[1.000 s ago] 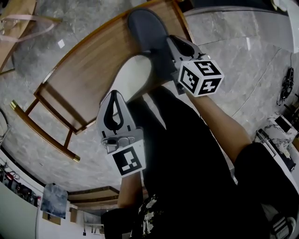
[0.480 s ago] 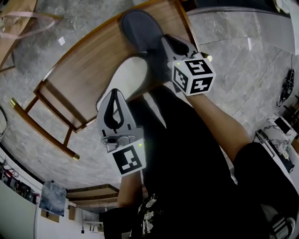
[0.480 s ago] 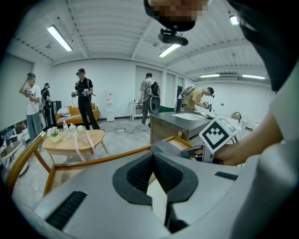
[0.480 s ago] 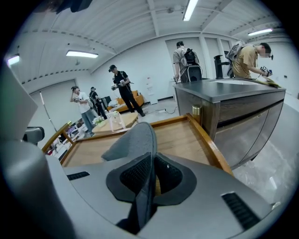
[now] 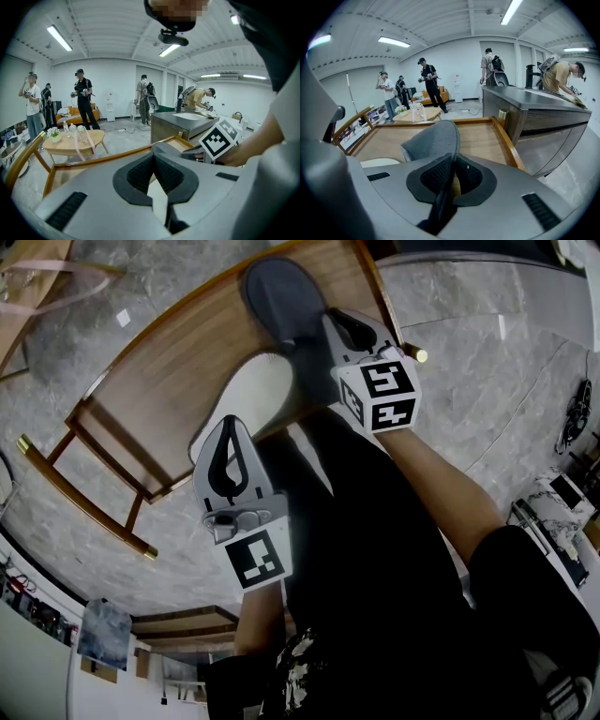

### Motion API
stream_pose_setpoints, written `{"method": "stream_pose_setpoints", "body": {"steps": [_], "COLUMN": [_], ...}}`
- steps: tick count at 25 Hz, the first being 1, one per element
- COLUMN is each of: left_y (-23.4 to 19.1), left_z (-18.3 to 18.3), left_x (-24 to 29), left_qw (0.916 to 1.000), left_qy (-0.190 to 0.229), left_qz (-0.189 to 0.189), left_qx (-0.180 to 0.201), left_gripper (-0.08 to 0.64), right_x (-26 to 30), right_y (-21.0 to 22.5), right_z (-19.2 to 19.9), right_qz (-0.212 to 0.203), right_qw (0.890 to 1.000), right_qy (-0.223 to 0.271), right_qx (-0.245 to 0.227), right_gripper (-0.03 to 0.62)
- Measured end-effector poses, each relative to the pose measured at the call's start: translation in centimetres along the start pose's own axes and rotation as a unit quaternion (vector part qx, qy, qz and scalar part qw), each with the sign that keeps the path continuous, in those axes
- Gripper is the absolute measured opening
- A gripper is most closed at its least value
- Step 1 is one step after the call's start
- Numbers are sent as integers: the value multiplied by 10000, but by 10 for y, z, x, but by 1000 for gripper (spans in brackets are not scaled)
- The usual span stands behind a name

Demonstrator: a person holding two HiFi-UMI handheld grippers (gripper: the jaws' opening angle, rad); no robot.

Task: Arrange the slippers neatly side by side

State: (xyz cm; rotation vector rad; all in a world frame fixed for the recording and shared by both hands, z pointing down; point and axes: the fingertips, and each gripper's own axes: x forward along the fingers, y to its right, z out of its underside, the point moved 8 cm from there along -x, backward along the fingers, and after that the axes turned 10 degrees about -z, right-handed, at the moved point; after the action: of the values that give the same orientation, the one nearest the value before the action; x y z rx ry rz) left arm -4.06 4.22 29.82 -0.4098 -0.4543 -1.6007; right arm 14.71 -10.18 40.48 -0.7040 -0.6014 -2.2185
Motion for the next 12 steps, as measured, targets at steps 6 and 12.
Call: {"method": "stream_pose_setpoints", "body": {"steps": [6,12], "left_y": [2,2], "left_z": [-1,-2], "left_x": [-5,-8], "left_qw": [10000,9999], "left_qy": [-33,11], "left_qz": [-49,-133], "left_qx": [25,-18], "left_gripper": [2,2], "right_x": [-1,-10], "right_y": [-6,-5], "right_z": [0,-8], "right_qz": [-55,-87], "right_qw": [9984,9976], "right_qy": [-39,136], "right_qx": [-569,-667], "right_gripper": [41,72]}}
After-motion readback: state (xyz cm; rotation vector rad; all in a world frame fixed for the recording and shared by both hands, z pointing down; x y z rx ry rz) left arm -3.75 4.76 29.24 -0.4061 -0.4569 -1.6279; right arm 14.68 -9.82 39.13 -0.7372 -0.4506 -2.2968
